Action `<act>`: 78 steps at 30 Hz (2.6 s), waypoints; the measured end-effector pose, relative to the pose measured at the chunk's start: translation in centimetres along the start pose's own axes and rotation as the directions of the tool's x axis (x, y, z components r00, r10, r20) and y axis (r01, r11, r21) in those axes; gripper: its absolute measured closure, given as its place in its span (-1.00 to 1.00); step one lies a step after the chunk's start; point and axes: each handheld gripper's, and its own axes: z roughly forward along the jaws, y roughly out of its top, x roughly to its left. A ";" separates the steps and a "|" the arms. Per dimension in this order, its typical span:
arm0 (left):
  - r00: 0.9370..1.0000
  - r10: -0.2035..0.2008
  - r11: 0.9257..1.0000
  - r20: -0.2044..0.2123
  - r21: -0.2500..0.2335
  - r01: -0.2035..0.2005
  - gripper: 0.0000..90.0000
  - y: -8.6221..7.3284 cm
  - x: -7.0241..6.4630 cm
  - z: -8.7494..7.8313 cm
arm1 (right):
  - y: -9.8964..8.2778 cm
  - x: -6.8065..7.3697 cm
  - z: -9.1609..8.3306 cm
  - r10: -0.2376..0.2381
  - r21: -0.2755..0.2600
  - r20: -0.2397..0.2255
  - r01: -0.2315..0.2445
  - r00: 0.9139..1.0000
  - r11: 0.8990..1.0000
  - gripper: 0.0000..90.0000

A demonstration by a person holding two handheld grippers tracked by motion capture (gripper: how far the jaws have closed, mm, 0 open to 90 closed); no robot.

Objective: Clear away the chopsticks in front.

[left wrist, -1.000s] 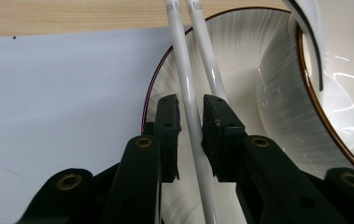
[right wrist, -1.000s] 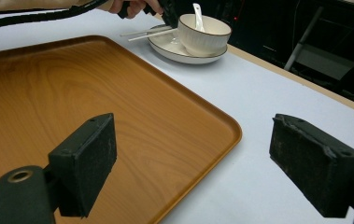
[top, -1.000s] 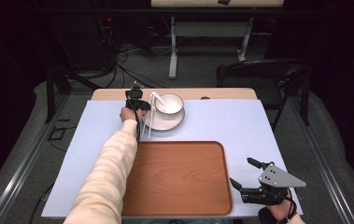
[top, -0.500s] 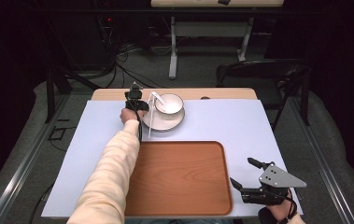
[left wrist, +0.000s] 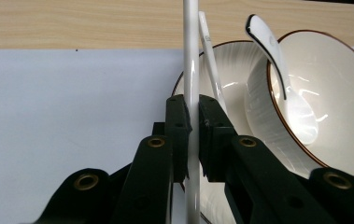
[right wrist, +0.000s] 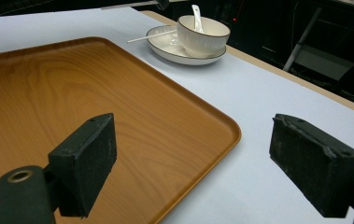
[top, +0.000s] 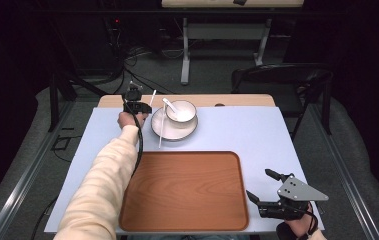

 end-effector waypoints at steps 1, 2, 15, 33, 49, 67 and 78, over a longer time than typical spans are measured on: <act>1.000 0.004 1.000 0.005 -0.006 -0.004 0.86 -0.1 0.1 -0.3 | 0.0 0.0 0.0 0.000 0.000 0.000 0.000 1.000 1.000 -0.68; 1.000 0.004 1.000 0.006 -0.008 -0.004 0.86 -0.2 0.1 -0.6 | 0.0 0.0 0.0 0.000 0.000 -0.001 0.000 1.000 1.000 -0.68; 0.996 0.000 0.999 0.093 -0.035 0.003 0.86 -3.2 0.7 -4.3 | 0.0 0.0 0.0 0.001 -0.001 0.001 -0.001 1.000 1.000 -0.68; 0.975 0.028 0.998 0.220 -0.065 -0.013 0.86 -9.5 -1.0 -8.8 | 0.0 0.0 0.0 0.001 0.002 0.005 -0.001 1.000 1.000 -0.68; 0.966 -0.059 0.994 0.252 -0.072 0.080 0.87 -16.6 0.3 -10.0 | 0.1 0.1 0.1 0.000 -0.002 0.004 0.000 1.000 1.000 -0.68; 0.961 -0.123 0.986 0.248 -0.076 0.145 0.86 -21.6 1.0 -9.2 | 0.1 0.2 0.1 -0.009 -0.007 0.007 0.009 1.000 1.000 -0.68; 0.981 -0.125 0.991 0.147 -0.033 0.132 0.86 -22.7 1.4 -8.8 | 0.3 0.3 0.3 -0.021 -0.009 -0.006 0.021 1.000 1.000 -0.68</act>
